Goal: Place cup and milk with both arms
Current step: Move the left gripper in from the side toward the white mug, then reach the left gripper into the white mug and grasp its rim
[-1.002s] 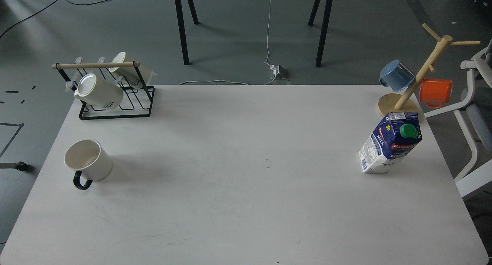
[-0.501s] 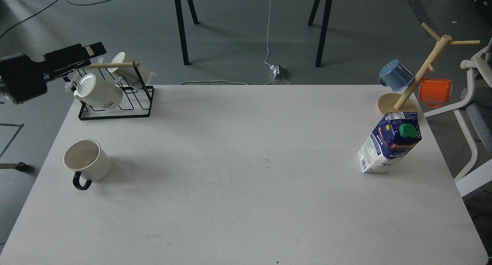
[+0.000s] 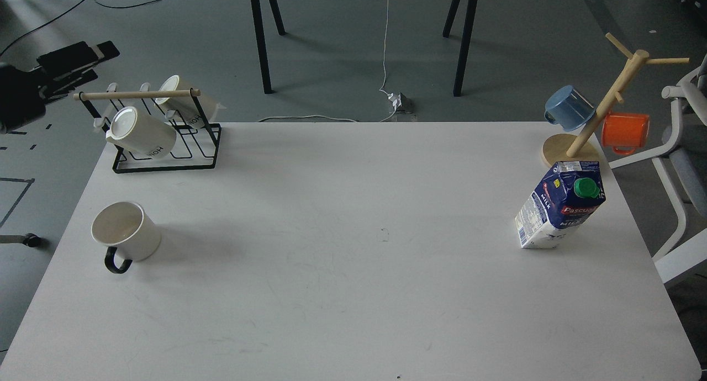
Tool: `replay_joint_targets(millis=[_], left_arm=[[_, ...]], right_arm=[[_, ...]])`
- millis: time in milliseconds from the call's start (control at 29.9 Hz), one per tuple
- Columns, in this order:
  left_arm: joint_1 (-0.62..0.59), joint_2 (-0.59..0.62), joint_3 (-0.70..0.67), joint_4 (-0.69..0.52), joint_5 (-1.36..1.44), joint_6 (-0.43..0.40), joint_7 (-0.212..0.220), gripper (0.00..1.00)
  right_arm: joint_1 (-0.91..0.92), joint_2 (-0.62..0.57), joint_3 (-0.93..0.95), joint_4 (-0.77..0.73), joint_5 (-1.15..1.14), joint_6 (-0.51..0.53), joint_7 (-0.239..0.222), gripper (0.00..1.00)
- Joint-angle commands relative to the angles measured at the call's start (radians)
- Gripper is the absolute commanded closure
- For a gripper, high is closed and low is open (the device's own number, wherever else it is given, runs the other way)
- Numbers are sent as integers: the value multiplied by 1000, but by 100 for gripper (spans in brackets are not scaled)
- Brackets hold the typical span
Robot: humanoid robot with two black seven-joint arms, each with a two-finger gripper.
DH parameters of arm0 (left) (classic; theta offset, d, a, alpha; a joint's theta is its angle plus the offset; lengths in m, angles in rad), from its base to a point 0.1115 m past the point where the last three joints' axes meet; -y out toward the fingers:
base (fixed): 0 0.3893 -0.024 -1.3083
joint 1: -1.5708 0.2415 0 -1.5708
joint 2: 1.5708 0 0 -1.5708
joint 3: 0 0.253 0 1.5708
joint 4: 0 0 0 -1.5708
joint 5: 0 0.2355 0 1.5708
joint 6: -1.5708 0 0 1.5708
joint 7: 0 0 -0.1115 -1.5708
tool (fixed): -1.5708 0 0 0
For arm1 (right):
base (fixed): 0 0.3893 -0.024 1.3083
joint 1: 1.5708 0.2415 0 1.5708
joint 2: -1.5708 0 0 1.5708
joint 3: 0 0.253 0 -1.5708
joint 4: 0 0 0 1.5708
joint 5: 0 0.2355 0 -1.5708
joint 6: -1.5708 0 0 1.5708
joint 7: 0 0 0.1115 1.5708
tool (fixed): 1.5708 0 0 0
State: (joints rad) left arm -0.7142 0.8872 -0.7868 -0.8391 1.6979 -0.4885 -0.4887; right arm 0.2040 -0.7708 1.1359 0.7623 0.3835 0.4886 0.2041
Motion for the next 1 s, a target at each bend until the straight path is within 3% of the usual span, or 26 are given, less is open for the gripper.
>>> replay_joint_targets(millis=[0,167,267,334,968], left_arm=[[18,15,58,-8,-1,0,0,0],[18,78,254,-46,77,0,0,0],[15,101,365,-41,176,270,0,0],[13,102,421,-49,180,379,0,0],[16,127,689,-63,198,400,0,0]], right_arm=[[0,2,-1,0,0,0,0,0],[-2,2,-1,-8,0,0,0,0],[-3,2,-1,-14,0,0,0,0],[-3,8,-1,-15,0,0,0,0],[-17,16,-2,-31,0,0,1,0]])
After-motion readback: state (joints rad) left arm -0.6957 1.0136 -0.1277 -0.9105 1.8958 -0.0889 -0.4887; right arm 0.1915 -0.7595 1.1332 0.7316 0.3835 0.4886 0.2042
